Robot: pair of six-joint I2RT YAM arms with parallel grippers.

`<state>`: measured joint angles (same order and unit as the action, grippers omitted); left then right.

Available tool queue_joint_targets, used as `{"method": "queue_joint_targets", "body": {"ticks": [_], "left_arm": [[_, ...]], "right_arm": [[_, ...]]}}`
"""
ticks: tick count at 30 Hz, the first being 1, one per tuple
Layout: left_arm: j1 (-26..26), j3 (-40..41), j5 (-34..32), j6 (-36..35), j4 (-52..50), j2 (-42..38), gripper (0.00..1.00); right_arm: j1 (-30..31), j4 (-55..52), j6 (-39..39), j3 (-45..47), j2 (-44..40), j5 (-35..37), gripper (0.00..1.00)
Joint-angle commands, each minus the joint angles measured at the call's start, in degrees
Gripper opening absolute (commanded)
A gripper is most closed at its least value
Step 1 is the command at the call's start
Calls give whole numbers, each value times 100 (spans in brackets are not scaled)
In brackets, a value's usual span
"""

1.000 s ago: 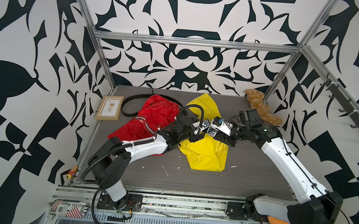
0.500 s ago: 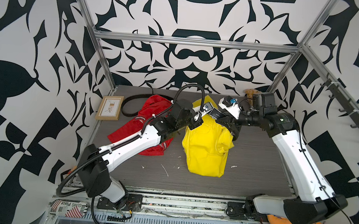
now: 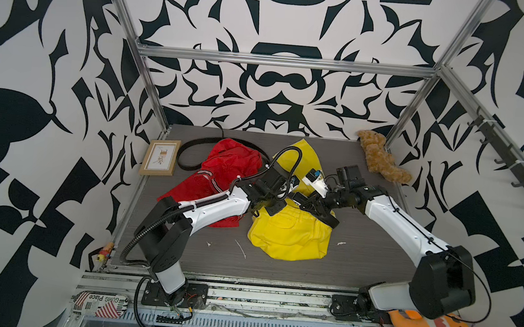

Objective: Remove the belt from the trousers
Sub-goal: Adjust the trousers at the center of the board.

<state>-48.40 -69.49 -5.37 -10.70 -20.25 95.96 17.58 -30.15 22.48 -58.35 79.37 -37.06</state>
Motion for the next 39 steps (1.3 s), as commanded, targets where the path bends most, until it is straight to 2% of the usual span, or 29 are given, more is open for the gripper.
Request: {"method": "queue_joint_targets", "body": {"ticks": [1,5,9,12,20,21,24,27,31,36,37,39], "left_arm": [[-47,66,253,413,-789,-367,0],[-38,51,339,487,-1008,-450,0],[-38,-46,422,540,-1246,-356,0],[-38,-20,484,517,-1247,-342,0],[-20,45,515,436,-1167,-201,0],[-11,78,534,437,-1126,-180,0],[20,245,546,441,-967,-121,0],[117,426,471,524,-832,-56,0],[234,698,284,712,-568,-177,0],[346,1027,147,847,-82,-421,0],[379,1048,220,840,-37,-430,0],[409,967,321,792,-108,-372,0]], "right_arm": [[-223,766,-522,227,-645,1648,68],[-167,499,-615,210,-1025,1703,77],[184,505,-524,297,-1309,2009,77],[489,862,-320,603,-1481,2358,77],[781,1822,18,1247,-1339,2399,78],[782,1888,7,1251,-1218,2482,76],[775,1760,-276,987,-666,2746,55],[649,1509,-904,706,-152,2531,37],[614,1422,-1517,743,179,2522,31],[615,1182,-1711,858,488,2592,29],[623,1182,-1623,881,475,2527,32],[655,1290,-1447,992,215,2494,48]]}}
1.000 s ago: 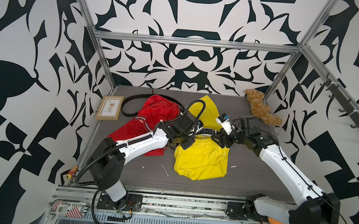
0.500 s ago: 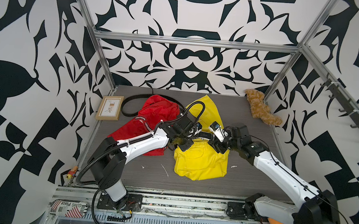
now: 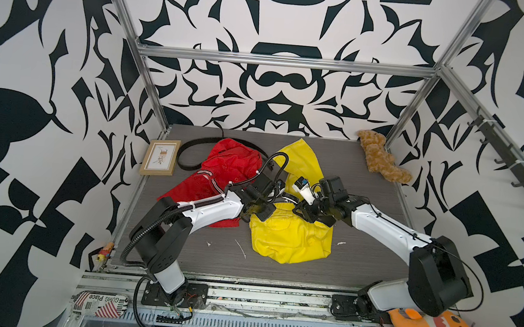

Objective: Remove the belt from the trousers
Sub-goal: Adjust the trousers at the center of the board, then remove the belt from the trousers.

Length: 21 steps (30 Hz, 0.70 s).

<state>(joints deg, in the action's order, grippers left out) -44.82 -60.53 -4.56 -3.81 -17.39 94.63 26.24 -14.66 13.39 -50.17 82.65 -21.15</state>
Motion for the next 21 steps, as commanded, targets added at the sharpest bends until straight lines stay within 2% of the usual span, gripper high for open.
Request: {"method": "queue_joint_targets", "body": {"ticks": [1,3,6,15,21], "left_arm": [[45,-18,268,69,-512,-180,0],[52,-178,331,-3,-687,-106,0],[51,-294,428,-100,-816,-135,0],[47,-640,324,-295,-1240,-267,0],[12,-787,291,-388,-1307,-479,0]], "right_arm": [[-192,-174,-428,258,-338,898,56],[-183,-45,-237,394,-823,908,68],[-185,-256,25,363,-1392,1009,75],[-164,-1299,539,-296,-2310,1154,81],[162,-703,1148,-251,-2392,937,82]]}}
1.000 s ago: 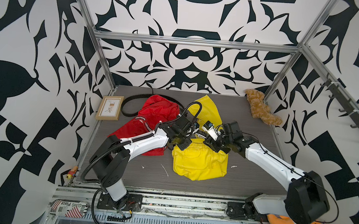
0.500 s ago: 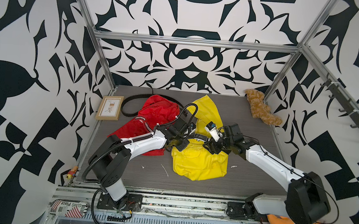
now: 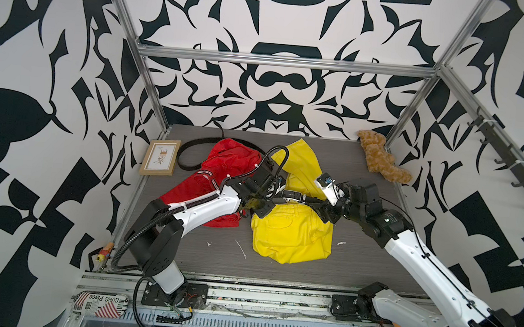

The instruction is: Remove the belt from the trousers

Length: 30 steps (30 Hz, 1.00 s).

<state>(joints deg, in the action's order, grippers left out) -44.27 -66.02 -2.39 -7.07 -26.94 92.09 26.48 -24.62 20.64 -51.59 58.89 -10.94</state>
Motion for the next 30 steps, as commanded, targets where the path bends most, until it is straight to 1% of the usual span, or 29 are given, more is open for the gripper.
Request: {"method": "queue_joint_targets", "body": {"ticks": [1,7,12,14,17,21,23,26,28,30], "left_arm": [[-64,-264,67,-71,-377,-244,0],[-212,-398,-13,-103,-470,-274,0],[-222,-467,-7,-106,-470,-326,0],[-224,-489,2,-107,-469,-337,0],[-222,-482,-14,-96,-453,-367,0],[-222,-396,-25,-76,-368,-478,0],[-227,-332,-37,-71,-299,-552,0],[-222,-244,-81,-50,-220,-621,1],[-223,-155,-132,-15,-114,-663,11],[-223,-43,-147,25,40,-720,17]], "right_arm": [[193,450,514,-72,41,-109,82],[387,1265,939,-41,472,-380,82],[394,1440,1241,-12,868,-608,79],[397,1460,1325,64,1009,-706,74],[390,1508,1268,244,1191,-683,57],[385,1792,1042,627,1176,-661,35],[385,1943,904,807,1127,-675,26],[391,2133,735,1035,1002,-720,21],[384,2381,628,1218,869,-759,19],[389,2563,563,1379,738,-785,16]]}}
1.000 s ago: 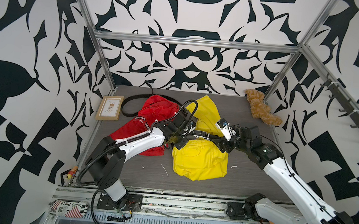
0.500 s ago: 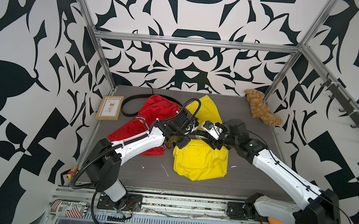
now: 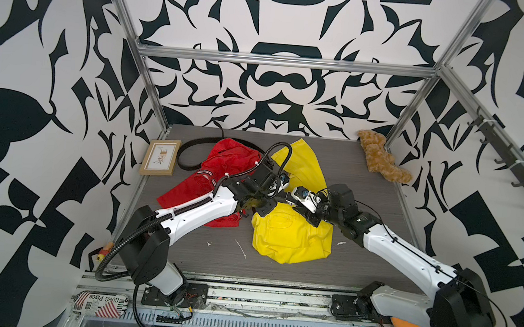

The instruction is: Remove the belt from the trousers

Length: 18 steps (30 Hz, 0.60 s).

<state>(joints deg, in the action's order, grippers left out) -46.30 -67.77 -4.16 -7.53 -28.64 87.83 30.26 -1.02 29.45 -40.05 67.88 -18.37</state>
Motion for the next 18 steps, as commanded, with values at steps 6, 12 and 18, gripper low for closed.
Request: {"method": "queue_joint_targets", "body": {"ticks": [6,12,18], "left_arm": [[-19,700,14,264,1025,-445,53],[-19,1438,100,547,2107,-521,68],[-28,1925,-463,576,3093,-500,69]], "right_arm": [[-1,403,-374,485,-451,-288,12],[-81,523,-540,647,-630,-331,8],[-214,576,-689,766,-741,-490,7]]}}
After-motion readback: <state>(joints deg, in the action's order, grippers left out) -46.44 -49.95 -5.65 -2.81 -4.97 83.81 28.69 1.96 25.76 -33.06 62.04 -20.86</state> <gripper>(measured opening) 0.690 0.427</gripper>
